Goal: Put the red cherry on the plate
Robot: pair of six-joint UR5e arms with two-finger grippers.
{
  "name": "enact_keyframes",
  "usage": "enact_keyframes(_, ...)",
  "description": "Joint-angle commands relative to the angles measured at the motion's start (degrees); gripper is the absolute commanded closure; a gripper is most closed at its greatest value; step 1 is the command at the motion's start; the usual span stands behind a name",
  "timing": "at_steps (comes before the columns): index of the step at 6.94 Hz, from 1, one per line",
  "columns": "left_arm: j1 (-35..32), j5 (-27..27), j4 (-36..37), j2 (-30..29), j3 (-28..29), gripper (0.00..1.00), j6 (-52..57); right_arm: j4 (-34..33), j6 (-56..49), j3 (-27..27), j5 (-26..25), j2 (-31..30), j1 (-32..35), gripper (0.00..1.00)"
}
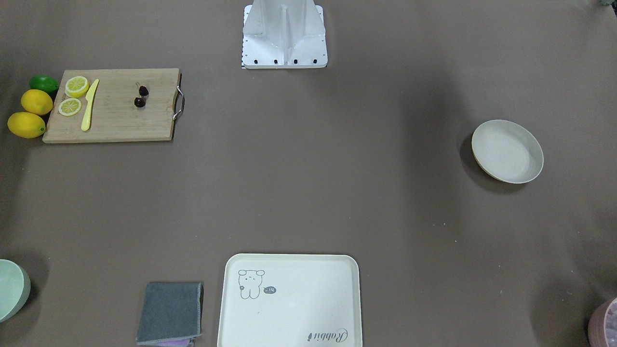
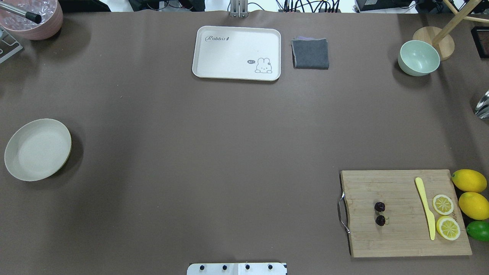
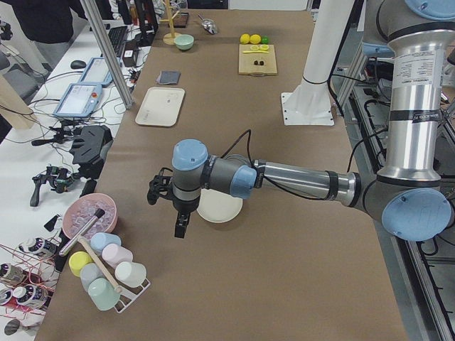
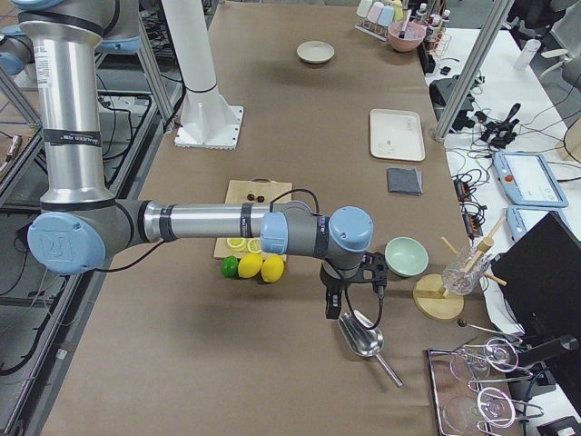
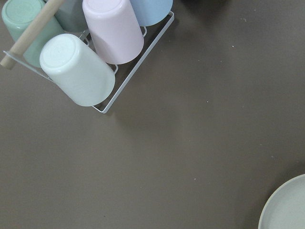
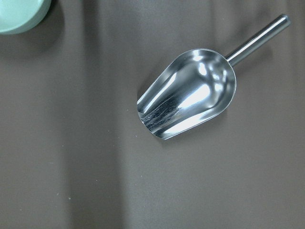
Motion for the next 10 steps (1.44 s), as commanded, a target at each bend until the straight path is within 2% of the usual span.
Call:
enact_keyframes(1, 0.0, -0.01, 1.33, 0.56, -1.58, 0.02, 0.19, 0.0, 0.0, -0.03, 0.01, -0.17, 0.0, 0.0)
enact_keyframes(10, 0.0, -0.01, 1.42, 0.56, -0.71, 0.02, 0.2, 0.0, 0.09, 0.05, -0.08, -0.09, 0.18, 0.0)
